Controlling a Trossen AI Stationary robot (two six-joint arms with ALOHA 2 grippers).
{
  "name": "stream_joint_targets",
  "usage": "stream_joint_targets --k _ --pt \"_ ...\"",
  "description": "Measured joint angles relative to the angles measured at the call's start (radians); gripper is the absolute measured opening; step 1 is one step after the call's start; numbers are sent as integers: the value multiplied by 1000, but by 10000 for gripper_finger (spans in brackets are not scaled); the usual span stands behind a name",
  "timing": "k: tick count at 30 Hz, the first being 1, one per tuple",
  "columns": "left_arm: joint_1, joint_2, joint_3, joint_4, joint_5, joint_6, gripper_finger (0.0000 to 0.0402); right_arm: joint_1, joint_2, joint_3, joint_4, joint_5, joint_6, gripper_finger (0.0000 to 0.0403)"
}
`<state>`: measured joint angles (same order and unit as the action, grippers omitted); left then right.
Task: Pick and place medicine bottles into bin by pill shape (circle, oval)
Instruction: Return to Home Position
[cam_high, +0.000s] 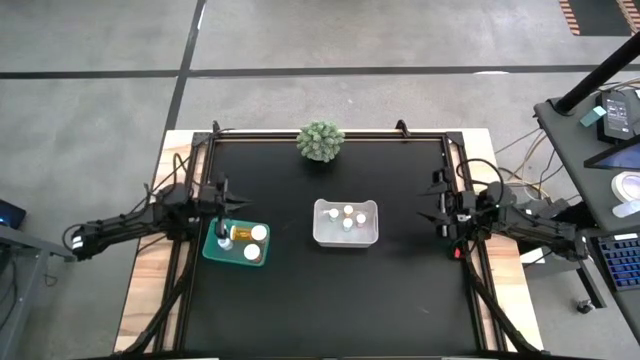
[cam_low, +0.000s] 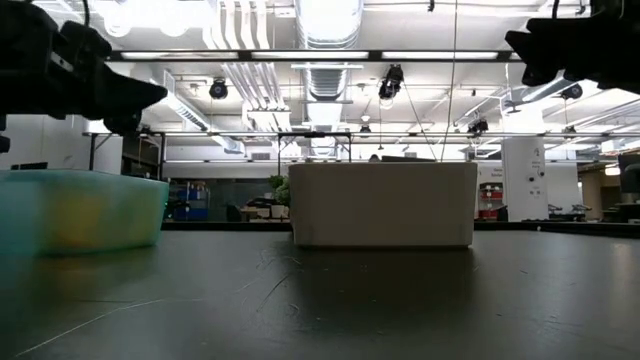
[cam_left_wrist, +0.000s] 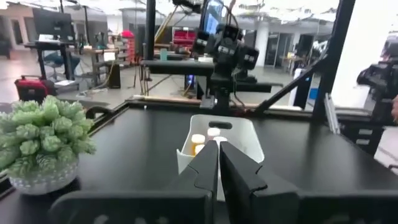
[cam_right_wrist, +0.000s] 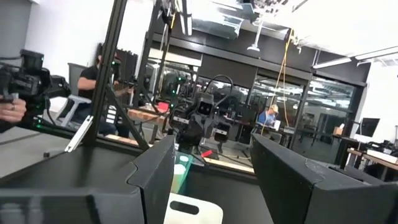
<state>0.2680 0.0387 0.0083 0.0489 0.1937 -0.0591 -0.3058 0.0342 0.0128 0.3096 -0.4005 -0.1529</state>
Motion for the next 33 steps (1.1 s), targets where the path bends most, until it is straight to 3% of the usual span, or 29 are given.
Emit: stream_joint_targets --k 5,17,33 --pt "0 -1 0 24 1 -8 0 0 3 0 -25 11 -10 201" --pt "0 20 -1 21 -8 -9 0 0 21 -1 -211 12 289 201" --pt "0 25 -3 22 -8 -9 0 0 21 -2 -232 12 311 201"
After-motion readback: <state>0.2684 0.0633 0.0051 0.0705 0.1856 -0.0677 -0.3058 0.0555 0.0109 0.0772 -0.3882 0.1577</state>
